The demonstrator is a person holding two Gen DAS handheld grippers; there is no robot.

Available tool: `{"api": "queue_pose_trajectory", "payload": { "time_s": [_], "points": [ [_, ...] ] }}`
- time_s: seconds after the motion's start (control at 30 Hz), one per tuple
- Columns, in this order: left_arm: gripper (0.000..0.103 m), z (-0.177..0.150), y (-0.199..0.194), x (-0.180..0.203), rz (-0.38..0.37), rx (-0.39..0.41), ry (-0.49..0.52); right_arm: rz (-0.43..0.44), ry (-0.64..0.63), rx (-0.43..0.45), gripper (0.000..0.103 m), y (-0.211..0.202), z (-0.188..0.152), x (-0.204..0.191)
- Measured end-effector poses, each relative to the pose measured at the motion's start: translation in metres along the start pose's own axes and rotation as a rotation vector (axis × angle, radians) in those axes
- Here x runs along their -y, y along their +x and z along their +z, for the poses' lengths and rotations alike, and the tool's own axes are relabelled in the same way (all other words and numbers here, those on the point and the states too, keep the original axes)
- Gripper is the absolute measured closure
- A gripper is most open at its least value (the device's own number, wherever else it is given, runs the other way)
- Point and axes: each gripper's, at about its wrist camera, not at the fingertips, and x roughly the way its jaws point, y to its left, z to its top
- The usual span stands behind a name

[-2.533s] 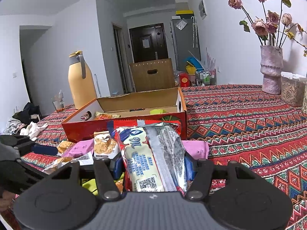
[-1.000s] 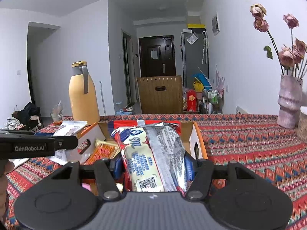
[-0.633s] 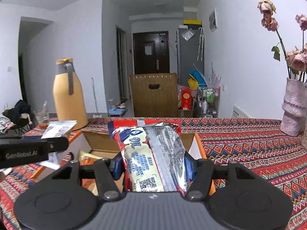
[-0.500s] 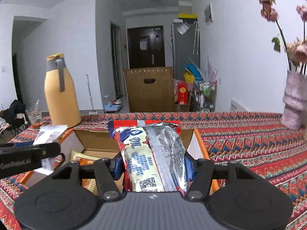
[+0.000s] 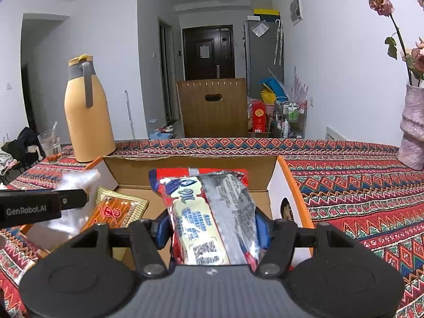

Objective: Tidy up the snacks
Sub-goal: 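Lower both held packets into the cardboard box and open both tools, then move both tools back over the remaining snacks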

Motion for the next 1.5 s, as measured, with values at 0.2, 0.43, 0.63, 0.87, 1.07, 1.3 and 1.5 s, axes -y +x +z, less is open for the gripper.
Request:
{"api": "queue_pose_trajectory", "payload": {
  "time_s": [0.2, 0.43, 0.63, 0.87, 1.07, 1.3, 1.5],
  "points": [
    [0.005, 0.0, -0.013, 0.0, 0.025, 0.06, -0.015, 0.011, 0.028, 0.048, 0.008, -0.016, 0.001, 0.004],
    [0.0, 0.003, -0.025, 0.0, 0.033, 0.094, -0.026, -0.009, 0.057, 0.101, 0.0, -0.029, 0.006, 0.007],
    [0.0, 0.003, -0.028, -0.003, 0.04, 0.094, -0.039, -0.02, 0.067, 0.106, 0.0, -0.032, 0.007, 0.008],
    [0.0, 0.005, -0.035, -0.002, 0.046, 0.107, -0.041, -0.02, 0.065, 0.126, 0.0, -0.04, 0.007, 0.009],
    [0.0, 0.009, -0.056, 0.0, 0.046, 0.146, -0.036, -0.021, 0.053, 0.159, 0.0, -0.056, 0.011, 0.007],
    [0.0, 0.007, -0.083, 0.001, 0.046, 0.156, -0.017, -0.009, 0.033, 0.183, 0.0, -0.085, 0.011, 0.003],
    [0.0, -0.006, -0.108, -0.002, 0.044, 0.136, -0.005, 0.006, 0.021, 0.158, 0.0, -0.108, -0.003, -0.002]
  ]
}}
